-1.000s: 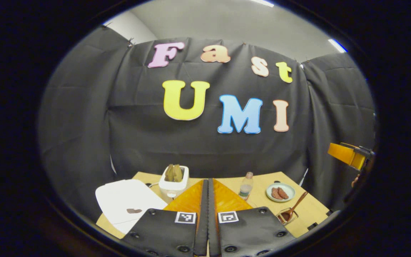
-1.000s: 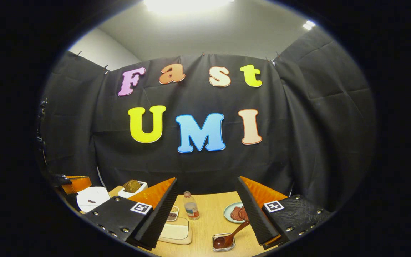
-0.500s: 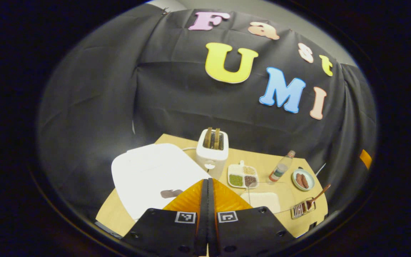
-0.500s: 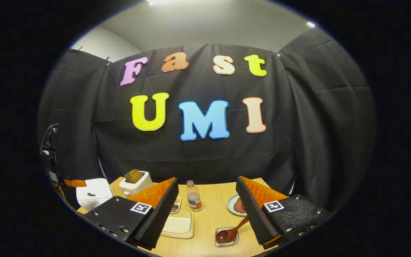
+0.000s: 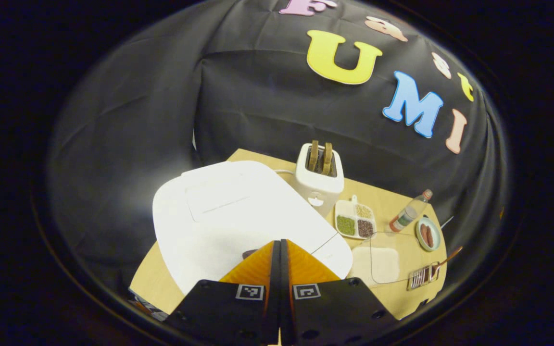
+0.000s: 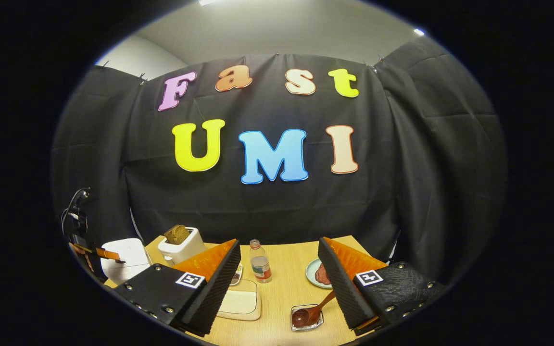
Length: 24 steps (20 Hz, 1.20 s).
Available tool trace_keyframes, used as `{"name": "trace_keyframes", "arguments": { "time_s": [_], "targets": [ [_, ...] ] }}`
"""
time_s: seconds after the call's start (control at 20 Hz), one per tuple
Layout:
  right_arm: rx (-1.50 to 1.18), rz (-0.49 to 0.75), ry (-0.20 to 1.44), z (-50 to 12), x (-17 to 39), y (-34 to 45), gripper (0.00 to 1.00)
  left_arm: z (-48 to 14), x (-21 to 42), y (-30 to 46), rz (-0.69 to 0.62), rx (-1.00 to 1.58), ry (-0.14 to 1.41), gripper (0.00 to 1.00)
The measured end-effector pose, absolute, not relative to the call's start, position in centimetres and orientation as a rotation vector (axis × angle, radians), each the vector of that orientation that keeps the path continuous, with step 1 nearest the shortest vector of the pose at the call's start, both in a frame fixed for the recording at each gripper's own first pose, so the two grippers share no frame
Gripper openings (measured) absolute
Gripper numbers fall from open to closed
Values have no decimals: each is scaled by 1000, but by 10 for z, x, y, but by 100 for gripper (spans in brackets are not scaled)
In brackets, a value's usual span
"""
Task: Close the left gripper, press the button to open the rice cooker; take a wooden spoon from the chopstick holder with the right hand, scoop a spoonful of rice and pour it into the rice cooker, then put the wooden spoon back into the chopstick holder.
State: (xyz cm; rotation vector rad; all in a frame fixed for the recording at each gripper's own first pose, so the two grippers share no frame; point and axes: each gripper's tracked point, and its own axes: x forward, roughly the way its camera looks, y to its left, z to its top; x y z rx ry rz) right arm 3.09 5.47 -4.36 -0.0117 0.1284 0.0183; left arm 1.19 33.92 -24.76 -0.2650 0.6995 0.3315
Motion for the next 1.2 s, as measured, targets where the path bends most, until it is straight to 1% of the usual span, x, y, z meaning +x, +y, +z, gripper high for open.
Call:
{"name": "trace_keyframes", "arguments": {
  "time_s": [0.1,0.15,0.2,0.25,0.3,0.35,0.4,0.5,0.6,0.65,0.7,0.75,0.8,0.85,0.9,0.95,1.0,1.05,1.1,1.15,1.2],
  "targets": [
    [-14,19,132,-44,31,56,98,-264,1,337,346,-275,758,8],
    [-16,20,131,-43,30,56,98,-260,12,344,342,-265,733,9],
    [-18,21,127,-41,29,57,98,-264,10,342,338,-271,756,8],
    [-18,24,122,-40,29,57,98,-260,11,342,338,-269,743,10],
    [-19,28,121,-40,28,58,98,-259,12,343,340,-269,739,8],
    [-22,30,122,-41,28,58,94,-252,12,344,350,-268,721,8],
    [-24,32,122,-40,27,57,98,-240,15,348,370,-259,680,8],
    [-25,32,118,-39,25,54,98,-200,18,357,424,-217,567,9],
    [-21,32,116,-38,24,52,98,-155,18,356,449,-166,447,10],
    [-18,33,116,-39,23,51,98,-131,18,353,453,-136,382,12],
    [-8,39,117,-39,22,52,98,-111,17,348,451,-114,337,31],
    [5,45,114,-37,22,52,98,-90,12,339,459,-91,292,40],
    [11,47,109,-36,22,50,98,-71,9,326,437,-86,246,48],
    [8,46,107,-36,23,47,94,-53,3,312,428,-80,189,55],
    [3,45,104,-36,23,44,94,-33,-1,299,419,-65,129,69],
    [-1,43,103,-37,22,41,98,-19,-9,287,415,-45,72,77],
    [-1,44,103,-39,22,37,98,-7,-13,275,409,-15,28,87],
    [8,47,110,-41,23,34,98,-1,-18,262,405,16,-4,90],
    [18,50,112,-43,22,31,94,6,-22,248,397,46,-33,92],
    [26,49,110,-42,22,26,94,8,-25,233,382,67,-55,92],
    [32,48,110,-44,23,21,94,10,-28,219,364,80,-68,90]
  ]
}}
